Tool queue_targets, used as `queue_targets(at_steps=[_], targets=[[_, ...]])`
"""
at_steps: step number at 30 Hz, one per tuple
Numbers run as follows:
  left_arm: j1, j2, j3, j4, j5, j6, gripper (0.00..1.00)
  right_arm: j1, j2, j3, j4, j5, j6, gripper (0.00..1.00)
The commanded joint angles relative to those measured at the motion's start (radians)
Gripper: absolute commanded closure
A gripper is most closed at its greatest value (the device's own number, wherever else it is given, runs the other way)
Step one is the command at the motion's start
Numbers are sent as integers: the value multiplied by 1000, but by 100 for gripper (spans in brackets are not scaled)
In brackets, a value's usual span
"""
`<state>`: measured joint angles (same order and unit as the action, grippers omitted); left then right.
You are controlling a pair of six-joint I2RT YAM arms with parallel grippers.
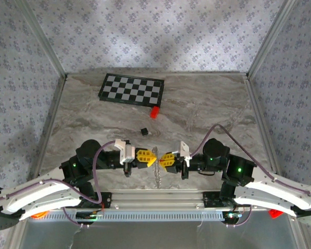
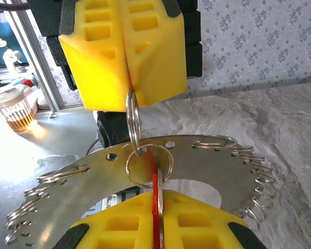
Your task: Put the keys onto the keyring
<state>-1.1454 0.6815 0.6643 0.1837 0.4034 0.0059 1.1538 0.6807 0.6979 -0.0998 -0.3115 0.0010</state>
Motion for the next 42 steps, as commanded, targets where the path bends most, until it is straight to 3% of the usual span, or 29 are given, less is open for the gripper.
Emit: queue_targets(at_steps=[1, 8, 42], targets=[[3, -13, 22, 45, -6, -7, 100, -6, -10, -8, 11, 10, 7, 92], [2, -20, 21, 34, -19, -4, 100, -8, -17, 2, -18, 33, -5, 100], [3, -87, -70, -24, -177, 36, 100, -34, 54, 181, -259, 239, -79, 100]])
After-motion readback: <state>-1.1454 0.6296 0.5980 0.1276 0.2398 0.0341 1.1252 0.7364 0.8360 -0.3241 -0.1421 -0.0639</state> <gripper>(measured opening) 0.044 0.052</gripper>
